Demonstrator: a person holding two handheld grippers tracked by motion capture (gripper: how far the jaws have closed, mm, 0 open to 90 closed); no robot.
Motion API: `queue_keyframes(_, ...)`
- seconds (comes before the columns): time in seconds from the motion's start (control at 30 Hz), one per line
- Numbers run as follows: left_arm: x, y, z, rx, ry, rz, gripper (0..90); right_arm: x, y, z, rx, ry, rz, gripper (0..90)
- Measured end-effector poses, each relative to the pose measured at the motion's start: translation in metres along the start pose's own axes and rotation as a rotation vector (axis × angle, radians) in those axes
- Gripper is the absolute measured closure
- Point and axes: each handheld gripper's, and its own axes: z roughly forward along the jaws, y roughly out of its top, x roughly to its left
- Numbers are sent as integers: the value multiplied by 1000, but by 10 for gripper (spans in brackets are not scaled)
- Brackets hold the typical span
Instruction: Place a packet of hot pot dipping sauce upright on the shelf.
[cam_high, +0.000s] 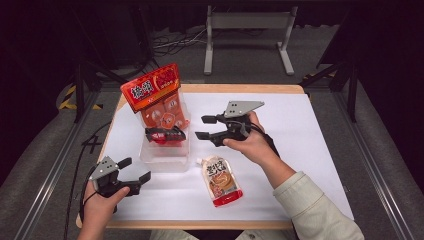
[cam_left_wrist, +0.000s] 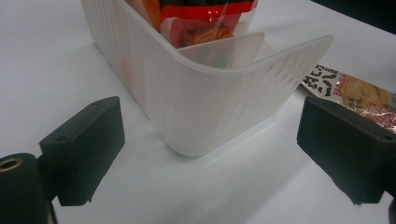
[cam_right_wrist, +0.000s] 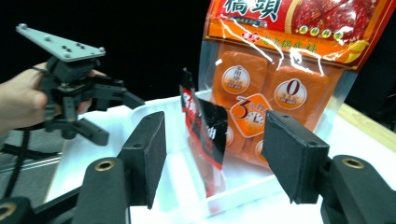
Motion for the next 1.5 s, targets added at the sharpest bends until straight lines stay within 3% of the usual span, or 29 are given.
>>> queue_keyframes(0.17, 0, 0, -2, 14, 0, -35, 106, 1, -1, -10, 19, -7, 6, 395)
queue_keyframes(0.37, 1, 1, -3, 1, 13, -7, 99, 2, -4, -19, 45, -24, -5, 396)
queue_keyframes(0.4, 1, 1, -2, 4, 18, 0, 94, 2, -5, -21, 43, -13, -6, 437)
queue_keyframes(0.6, -1, 1, -2, 9, 17, 22, 98, 1, -9, -33, 13, -20, 8, 430)
queue_keyframes(0.67, -1, 1, -2, 3, 11, 13, 106, 1, -10, -37, 12, -33, 0, 434)
queue_keyframes(0.73, -1, 2, -3, 0, 14, 22, 106, 3, -11, -40, 17, -73, -48, 452)
queue_keyframes(0.8, -1, 2, -2, -2, 17, 29, 104, 5, -13, -42, 51, -58, -14, 437)
queue_keyframes(0.93, -3, 2, -1, 5, 15, 47, 93, 9, -21, -44, 92, -81, -7, 418)
queue_keyframes(1.33, -4, 3, -2, 1, 14, 52, 94, 10, -52, -43, 121, -106, 47, 359)
queue_keyframes(1.5, -3, 2, -2, 3, 13, 35, 96, 9, -63, -40, 148, -109, 43, 353)
